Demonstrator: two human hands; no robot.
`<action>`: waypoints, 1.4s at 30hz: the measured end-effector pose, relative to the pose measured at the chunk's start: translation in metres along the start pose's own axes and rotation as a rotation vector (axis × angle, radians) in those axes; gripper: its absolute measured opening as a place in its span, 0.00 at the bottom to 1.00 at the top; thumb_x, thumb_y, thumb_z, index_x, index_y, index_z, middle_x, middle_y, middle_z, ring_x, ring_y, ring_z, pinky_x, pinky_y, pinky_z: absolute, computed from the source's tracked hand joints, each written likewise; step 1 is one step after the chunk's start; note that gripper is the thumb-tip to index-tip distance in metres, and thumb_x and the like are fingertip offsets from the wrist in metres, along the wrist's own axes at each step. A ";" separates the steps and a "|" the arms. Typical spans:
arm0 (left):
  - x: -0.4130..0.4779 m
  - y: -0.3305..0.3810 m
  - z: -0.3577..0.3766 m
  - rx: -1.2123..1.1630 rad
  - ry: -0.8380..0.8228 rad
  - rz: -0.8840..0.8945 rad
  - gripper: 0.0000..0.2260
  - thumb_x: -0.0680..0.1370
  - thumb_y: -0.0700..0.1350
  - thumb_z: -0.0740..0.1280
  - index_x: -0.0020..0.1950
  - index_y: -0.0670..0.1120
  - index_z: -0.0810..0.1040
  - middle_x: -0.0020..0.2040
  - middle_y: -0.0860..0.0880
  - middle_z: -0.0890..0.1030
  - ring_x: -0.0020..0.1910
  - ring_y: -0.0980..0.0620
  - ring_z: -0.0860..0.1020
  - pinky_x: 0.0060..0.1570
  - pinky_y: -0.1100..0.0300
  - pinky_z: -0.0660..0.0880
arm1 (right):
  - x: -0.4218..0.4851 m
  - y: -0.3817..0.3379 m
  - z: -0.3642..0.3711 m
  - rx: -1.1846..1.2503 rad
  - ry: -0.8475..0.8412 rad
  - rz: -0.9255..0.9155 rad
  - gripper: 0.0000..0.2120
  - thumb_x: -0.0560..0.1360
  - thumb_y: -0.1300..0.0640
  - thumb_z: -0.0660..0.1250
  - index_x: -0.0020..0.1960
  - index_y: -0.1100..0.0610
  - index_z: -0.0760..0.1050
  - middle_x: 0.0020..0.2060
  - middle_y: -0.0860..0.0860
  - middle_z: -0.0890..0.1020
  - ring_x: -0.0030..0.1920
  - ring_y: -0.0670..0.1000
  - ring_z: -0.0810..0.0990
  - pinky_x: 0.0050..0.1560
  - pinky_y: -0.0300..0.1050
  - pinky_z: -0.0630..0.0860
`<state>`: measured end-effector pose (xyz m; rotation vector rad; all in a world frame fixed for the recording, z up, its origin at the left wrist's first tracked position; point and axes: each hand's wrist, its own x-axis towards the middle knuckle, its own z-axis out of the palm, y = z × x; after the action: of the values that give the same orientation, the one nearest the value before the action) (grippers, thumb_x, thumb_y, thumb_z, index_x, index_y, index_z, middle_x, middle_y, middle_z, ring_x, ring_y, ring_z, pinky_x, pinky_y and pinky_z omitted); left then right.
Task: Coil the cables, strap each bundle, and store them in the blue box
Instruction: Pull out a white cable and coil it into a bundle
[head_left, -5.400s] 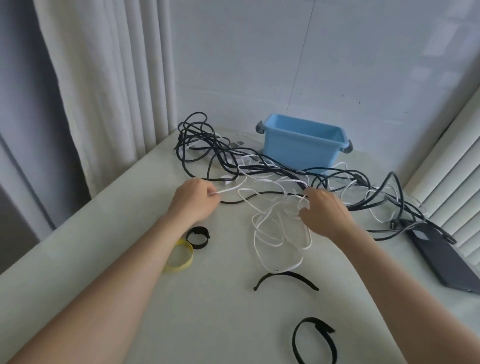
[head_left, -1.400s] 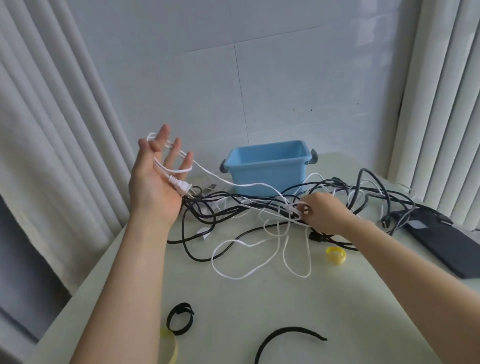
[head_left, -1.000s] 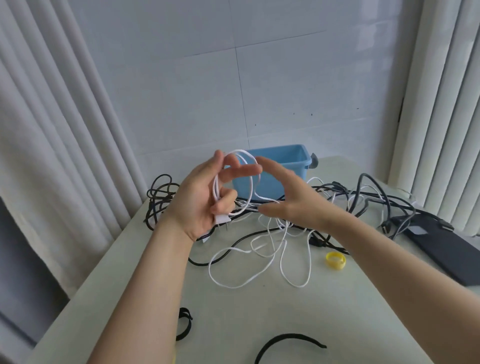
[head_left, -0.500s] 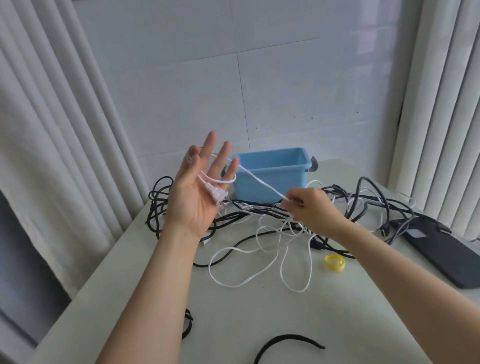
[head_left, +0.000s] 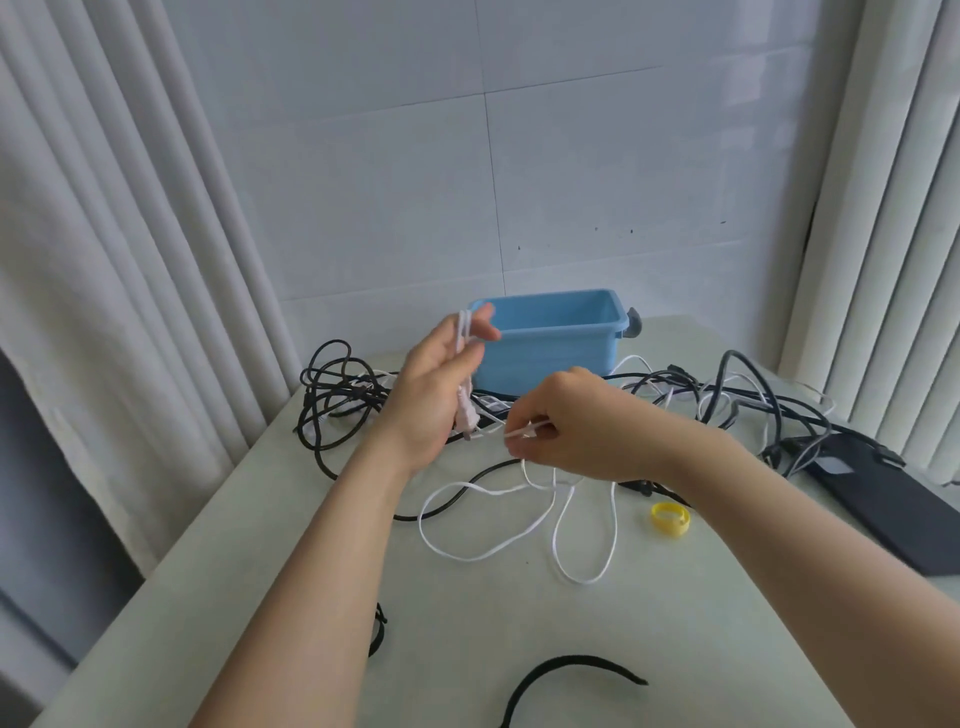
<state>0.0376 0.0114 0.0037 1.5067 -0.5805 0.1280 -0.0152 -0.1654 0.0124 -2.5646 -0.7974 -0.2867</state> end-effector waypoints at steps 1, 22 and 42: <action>-0.002 -0.001 0.000 0.043 -0.090 -0.022 0.14 0.84 0.38 0.60 0.46 0.53 0.79 0.71 0.53 0.76 0.72 0.55 0.71 0.68 0.51 0.66 | -0.001 -0.003 -0.004 0.000 0.022 -0.016 0.04 0.75 0.56 0.70 0.45 0.51 0.84 0.32 0.40 0.80 0.37 0.45 0.77 0.41 0.38 0.74; -0.010 0.020 0.008 -0.537 -0.494 -0.214 0.12 0.84 0.47 0.53 0.48 0.47 0.73 0.24 0.54 0.68 0.22 0.59 0.66 0.50 0.55 0.80 | 0.003 0.053 0.001 0.602 0.302 0.161 0.02 0.79 0.65 0.66 0.48 0.61 0.77 0.33 0.51 0.80 0.32 0.52 0.81 0.39 0.54 0.78; 0.003 0.015 -0.019 -0.365 0.276 0.034 0.11 0.84 0.53 0.59 0.54 0.50 0.78 0.64 0.67 0.77 0.75 0.57 0.64 0.67 0.38 0.65 | 0.000 0.060 0.036 -0.033 -0.200 0.232 0.08 0.81 0.50 0.63 0.51 0.54 0.77 0.38 0.45 0.75 0.39 0.47 0.73 0.37 0.37 0.68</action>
<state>0.0391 0.0305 0.0192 1.1017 -0.3823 0.2387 0.0220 -0.1932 -0.0403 -2.7146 -0.5577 0.0292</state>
